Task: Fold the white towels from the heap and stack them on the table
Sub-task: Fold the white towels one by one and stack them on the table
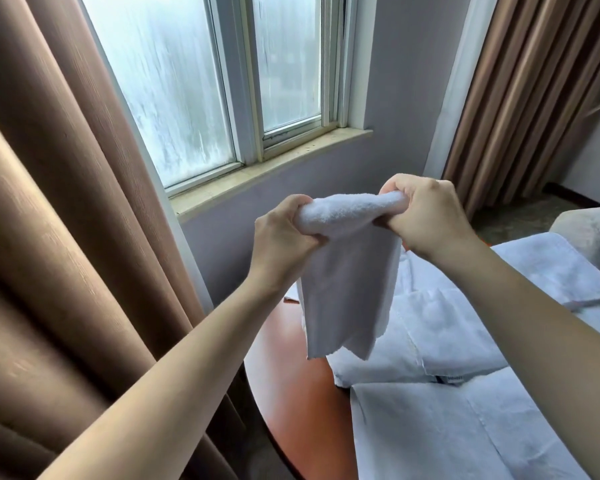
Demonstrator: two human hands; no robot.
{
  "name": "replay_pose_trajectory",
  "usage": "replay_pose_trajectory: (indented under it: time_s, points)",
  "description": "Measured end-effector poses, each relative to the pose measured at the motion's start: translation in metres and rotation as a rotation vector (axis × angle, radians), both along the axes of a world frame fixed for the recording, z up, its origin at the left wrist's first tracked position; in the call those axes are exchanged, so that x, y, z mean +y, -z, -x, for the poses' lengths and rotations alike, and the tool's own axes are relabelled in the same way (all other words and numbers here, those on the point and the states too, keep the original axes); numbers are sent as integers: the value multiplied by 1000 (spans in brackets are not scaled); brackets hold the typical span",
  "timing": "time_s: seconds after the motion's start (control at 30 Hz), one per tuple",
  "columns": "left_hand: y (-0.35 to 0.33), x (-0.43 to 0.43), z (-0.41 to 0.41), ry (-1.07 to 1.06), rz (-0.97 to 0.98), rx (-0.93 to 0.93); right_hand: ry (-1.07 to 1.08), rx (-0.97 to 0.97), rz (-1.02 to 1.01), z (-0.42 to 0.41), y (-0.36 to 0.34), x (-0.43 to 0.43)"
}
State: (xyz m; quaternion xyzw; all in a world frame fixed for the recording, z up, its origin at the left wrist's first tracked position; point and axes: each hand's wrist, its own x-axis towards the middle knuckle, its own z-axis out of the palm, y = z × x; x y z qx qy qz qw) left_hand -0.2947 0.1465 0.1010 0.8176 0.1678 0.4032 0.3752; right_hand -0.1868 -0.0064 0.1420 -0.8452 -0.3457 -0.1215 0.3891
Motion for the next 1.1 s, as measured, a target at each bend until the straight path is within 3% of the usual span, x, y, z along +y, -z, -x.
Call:
replay_pose_trajectory:
  time_s: [0.13, 0.27, 0.47, 0.67, 0.8, 0.9, 0.97, 1.1]
  points:
    - [-3, 5, -2, 41, -44, 42, -5, -72, 108, -4, -8, -6]
    - [-10, -2, -1, 362, 310, -39, -129, 280, -113, -4, -20, -9]
    - [-4, -8, -8, 397, 563, -168, -254, 589, -418, -9, -14, -3]
    - [-8, 1, -10, 626, 902, 39, -196, 883, -389, -25, -2, -1]
    - [5, 20, -25, 694, 1066, 292, -104, 1081, -205, -32, 12, 6]
    - [24, 25, -39, 670, 1087, 428, 4, 1119, -97, -44, 37, 11]
    - [41, 27, -51, 615, 1020, 456, 95, 1028, -30, -58, 58, 15]
    - [85, 37, -88, 442, 665, 417, 113, 776, 70, -99, 103, 26]
